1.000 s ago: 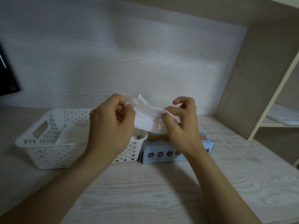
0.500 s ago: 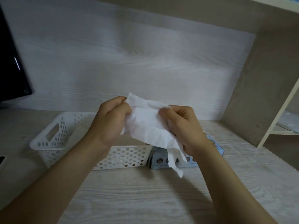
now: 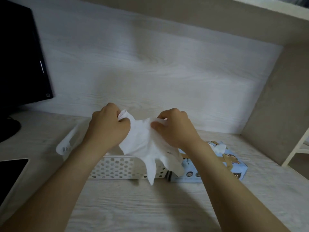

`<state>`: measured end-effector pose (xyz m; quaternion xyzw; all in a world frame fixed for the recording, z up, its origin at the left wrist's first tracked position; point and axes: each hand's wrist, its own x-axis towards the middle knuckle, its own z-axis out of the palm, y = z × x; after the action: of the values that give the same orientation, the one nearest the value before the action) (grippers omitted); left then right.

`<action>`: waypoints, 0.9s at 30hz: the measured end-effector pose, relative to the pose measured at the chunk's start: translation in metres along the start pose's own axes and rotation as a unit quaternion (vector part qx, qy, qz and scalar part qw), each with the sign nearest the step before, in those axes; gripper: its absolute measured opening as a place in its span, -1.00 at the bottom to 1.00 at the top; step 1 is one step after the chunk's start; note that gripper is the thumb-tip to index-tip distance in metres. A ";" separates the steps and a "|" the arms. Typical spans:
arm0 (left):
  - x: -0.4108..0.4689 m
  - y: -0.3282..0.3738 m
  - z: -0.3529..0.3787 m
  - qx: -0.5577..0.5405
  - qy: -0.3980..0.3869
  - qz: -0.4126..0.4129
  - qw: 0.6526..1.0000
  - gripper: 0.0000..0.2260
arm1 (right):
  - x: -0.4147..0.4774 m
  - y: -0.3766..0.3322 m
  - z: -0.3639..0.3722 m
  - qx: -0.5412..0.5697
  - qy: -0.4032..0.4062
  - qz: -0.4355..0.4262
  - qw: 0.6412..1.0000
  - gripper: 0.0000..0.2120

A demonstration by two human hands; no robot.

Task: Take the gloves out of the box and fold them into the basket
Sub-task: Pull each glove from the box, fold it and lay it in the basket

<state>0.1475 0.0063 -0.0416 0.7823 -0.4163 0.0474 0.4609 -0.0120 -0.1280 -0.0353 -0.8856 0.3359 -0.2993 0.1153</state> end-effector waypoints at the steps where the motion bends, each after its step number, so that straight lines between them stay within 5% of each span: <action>1: 0.002 -0.002 -0.002 0.003 -0.002 -0.004 1.000 -0.84 | 0.004 -0.002 0.003 -0.025 -0.008 -0.003 1.000 -0.78; 11: 0.009 -0.031 -0.010 0.105 -0.137 -0.022 0.985 -0.77 | 0.037 -0.020 0.021 -0.138 -0.082 -0.034 0.986 -0.67; 21: 0.008 -0.034 -0.006 0.260 -0.116 -0.070 0.956 -0.79 | 0.035 -0.022 0.030 -0.135 -0.076 -0.143 0.977 -0.74; 23: 0.009 -0.035 -0.005 0.269 -0.128 -0.061 0.953 -0.77 | 0.031 -0.025 0.021 -0.101 -0.145 -0.150 0.973 -0.69; 27: 0.013 -0.034 -0.007 0.275 -0.148 -0.011 0.950 -0.86 | 0.018 -0.033 0.011 -0.072 -0.333 -0.060 0.938 -0.23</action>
<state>0.1810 0.0114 -0.0549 0.8817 -0.4418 0.0381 0.1613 0.0226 -0.1151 -0.0227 -0.9591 0.2450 0.0317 0.1384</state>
